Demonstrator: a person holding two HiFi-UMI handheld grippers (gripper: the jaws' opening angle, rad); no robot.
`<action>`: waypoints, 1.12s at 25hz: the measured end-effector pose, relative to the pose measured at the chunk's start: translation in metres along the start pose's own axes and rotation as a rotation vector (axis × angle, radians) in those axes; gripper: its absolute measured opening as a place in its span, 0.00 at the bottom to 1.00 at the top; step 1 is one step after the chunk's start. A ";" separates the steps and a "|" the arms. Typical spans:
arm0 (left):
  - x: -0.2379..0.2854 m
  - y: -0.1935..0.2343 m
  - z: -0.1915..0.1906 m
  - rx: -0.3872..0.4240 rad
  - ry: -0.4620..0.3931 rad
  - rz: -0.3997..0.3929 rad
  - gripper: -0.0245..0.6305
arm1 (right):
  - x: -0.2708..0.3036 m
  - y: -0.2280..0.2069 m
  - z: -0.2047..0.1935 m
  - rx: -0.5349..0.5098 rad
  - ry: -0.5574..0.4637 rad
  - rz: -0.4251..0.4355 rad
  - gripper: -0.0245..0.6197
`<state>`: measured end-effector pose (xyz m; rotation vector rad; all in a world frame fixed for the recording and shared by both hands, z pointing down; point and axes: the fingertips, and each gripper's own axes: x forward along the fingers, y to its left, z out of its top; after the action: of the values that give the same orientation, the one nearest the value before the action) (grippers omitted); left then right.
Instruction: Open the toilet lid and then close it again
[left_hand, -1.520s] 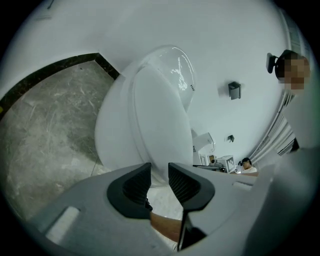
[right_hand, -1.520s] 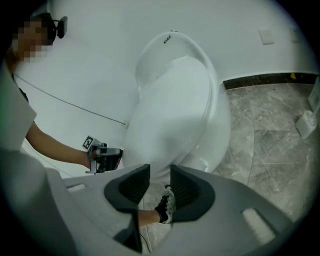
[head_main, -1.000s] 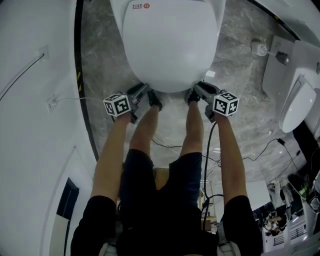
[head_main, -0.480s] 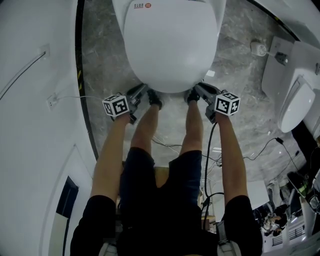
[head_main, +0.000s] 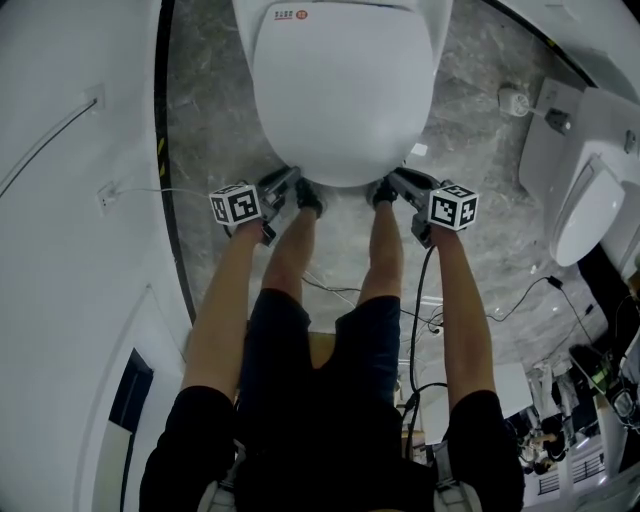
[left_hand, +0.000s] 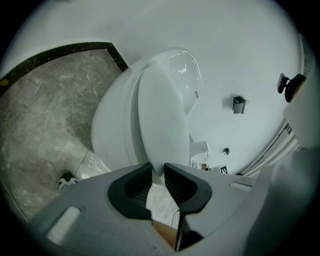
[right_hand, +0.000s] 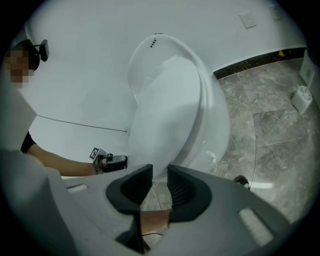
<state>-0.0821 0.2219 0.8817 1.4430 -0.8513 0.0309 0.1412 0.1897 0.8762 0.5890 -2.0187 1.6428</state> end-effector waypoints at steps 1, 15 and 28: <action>0.000 -0.001 0.000 -0.003 0.004 0.005 0.13 | 0.000 0.001 0.000 -0.003 0.007 -0.002 0.19; -0.023 -0.041 0.005 -0.085 0.045 -0.069 0.13 | -0.020 0.033 0.009 -0.063 0.085 -0.016 0.19; -0.055 -0.092 0.026 -0.148 -0.022 -0.140 0.12 | -0.052 0.080 0.032 -0.069 0.047 -0.023 0.19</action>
<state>-0.0874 0.2080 0.7722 1.3621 -0.7531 -0.1507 0.1320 0.1757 0.7768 0.5415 -2.0192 1.5525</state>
